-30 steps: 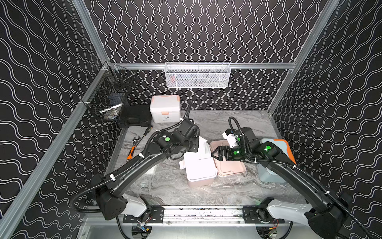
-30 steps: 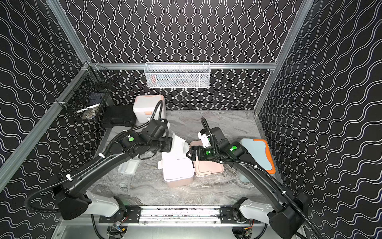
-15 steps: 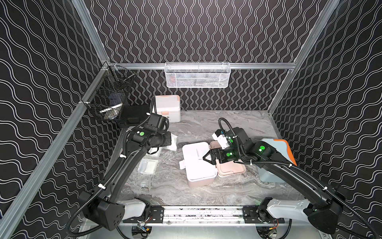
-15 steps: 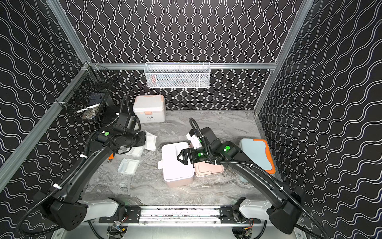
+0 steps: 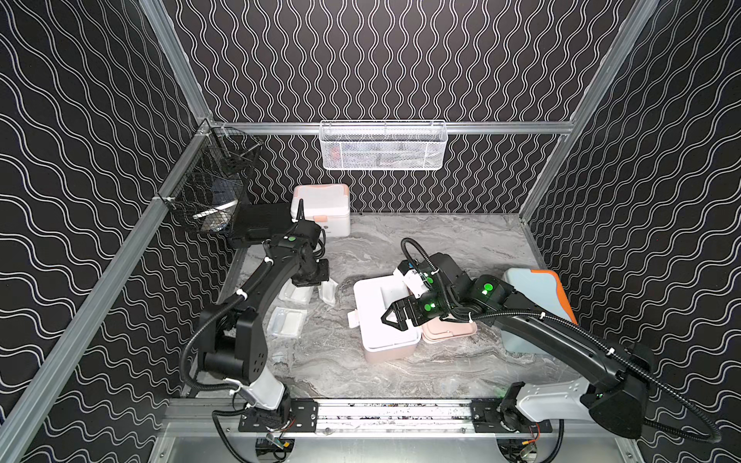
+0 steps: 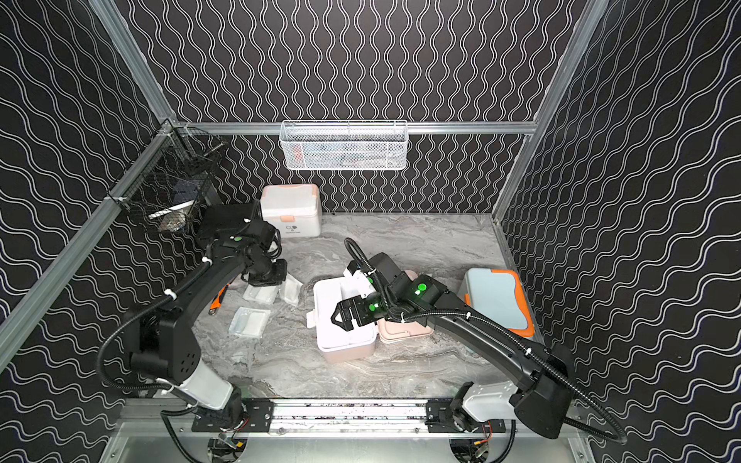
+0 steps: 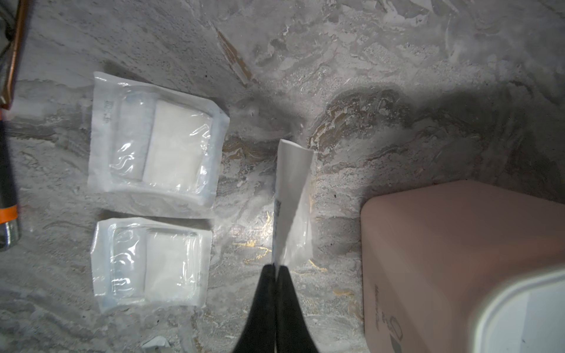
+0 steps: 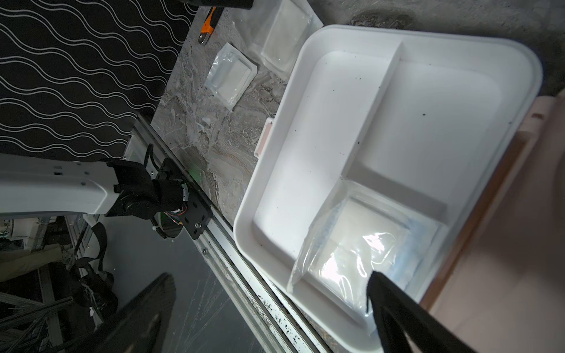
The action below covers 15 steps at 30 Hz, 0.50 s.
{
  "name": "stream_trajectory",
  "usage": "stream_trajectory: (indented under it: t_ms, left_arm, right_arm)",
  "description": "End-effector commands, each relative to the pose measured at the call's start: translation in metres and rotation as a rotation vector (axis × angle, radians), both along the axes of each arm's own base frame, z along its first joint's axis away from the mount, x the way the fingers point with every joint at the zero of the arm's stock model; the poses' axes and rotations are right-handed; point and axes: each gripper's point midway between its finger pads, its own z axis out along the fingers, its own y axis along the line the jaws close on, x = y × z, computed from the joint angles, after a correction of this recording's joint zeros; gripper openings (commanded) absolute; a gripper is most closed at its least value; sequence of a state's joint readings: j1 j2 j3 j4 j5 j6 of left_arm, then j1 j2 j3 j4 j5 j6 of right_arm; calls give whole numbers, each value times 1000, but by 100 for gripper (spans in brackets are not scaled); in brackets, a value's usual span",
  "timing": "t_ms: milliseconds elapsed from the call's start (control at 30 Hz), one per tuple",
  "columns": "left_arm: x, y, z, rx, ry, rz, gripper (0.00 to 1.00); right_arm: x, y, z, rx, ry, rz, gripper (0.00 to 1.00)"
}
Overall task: Open first aid kits and take out gauze
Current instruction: Place the gauze at the center of the board.
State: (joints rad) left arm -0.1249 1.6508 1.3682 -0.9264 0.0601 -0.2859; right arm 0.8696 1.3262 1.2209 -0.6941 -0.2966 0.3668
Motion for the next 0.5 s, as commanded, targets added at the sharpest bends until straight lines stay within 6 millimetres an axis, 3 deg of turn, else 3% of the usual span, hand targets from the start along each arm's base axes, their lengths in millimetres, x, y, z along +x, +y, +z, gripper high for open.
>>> stream_trajectory:
  t_ms: [0, 267, 467]
  left_arm:
    - [10, -6, -10, -27, 21, -51, 0]
    - [8, 15, -42, 77, 123, -55, 0]
    - [3, 34, -55, 162, 152, -28, 0]
  right_arm:
    - [1, 2, 0, 6, -24, 15, 100]
    - [-2, -1, -2, -2, -26, 19, 100]
    - [-2, -1, -4, -2, -19, 19, 100]
